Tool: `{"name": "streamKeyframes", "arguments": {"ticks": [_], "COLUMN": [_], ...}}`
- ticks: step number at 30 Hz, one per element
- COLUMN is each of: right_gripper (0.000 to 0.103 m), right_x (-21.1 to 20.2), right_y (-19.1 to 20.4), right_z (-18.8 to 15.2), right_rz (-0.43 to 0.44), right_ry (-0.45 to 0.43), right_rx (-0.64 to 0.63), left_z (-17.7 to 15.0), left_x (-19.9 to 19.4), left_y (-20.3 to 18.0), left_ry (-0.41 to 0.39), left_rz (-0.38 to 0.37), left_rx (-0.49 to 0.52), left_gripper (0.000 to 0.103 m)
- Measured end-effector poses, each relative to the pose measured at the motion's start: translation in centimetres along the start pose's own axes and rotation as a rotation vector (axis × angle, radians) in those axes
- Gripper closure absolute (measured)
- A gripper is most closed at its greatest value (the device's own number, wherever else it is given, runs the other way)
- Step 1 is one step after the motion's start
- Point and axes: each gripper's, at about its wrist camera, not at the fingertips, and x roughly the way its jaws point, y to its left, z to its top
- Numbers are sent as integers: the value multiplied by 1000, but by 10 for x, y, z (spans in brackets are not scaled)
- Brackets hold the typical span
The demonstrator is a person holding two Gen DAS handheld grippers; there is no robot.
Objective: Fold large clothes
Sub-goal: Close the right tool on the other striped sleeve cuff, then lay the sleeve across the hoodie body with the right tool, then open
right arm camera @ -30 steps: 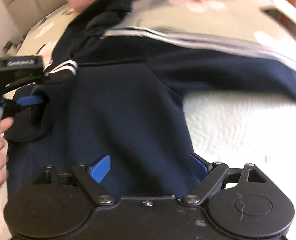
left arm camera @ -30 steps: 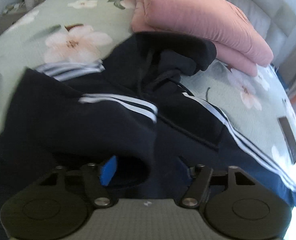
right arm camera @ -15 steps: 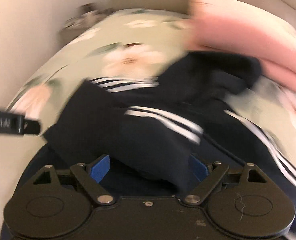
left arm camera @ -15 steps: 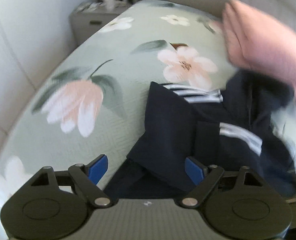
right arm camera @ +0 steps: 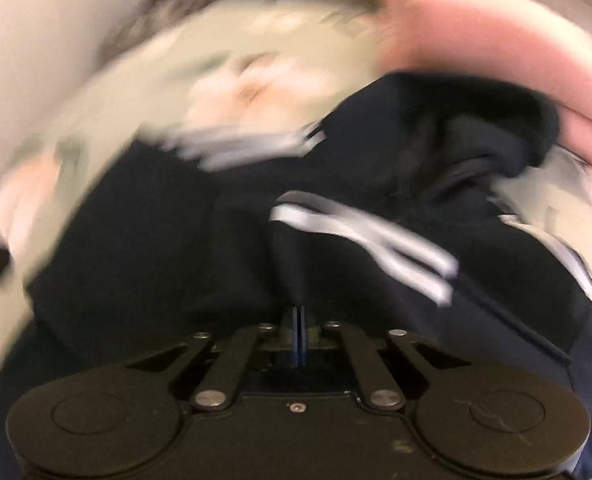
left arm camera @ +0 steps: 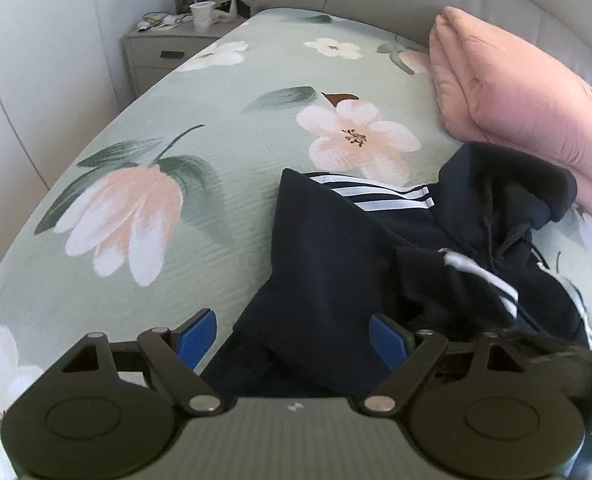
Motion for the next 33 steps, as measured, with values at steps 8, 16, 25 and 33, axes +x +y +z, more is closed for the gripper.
{"name": "streamKeyframes", "arguments": {"ticks": [8, 16, 25, 33], "right_gripper": [102, 91, 19, 14], "right_x": [-89, -77, -79, -76], "right_y": [-108, -194, -218, -215], "right_z": [-9, -100, -110, -127], "right_rz": [124, -15, -10, 219], "right_ry": [-313, -214, -233, -376], "right_rx": [446, 801, 922, 1102], "left_z": [-4, -13, -19, -23], "left_x": [19, 43, 48, 55], "left_y": [6, 7, -7, -17], "left_ry": [-2, 55, 61, 71], "left_rz": [-1, 16, -5, 8], "left_rx": [2, -7, 31, 64], "left_gripper": [18, 20, 20, 20]}}
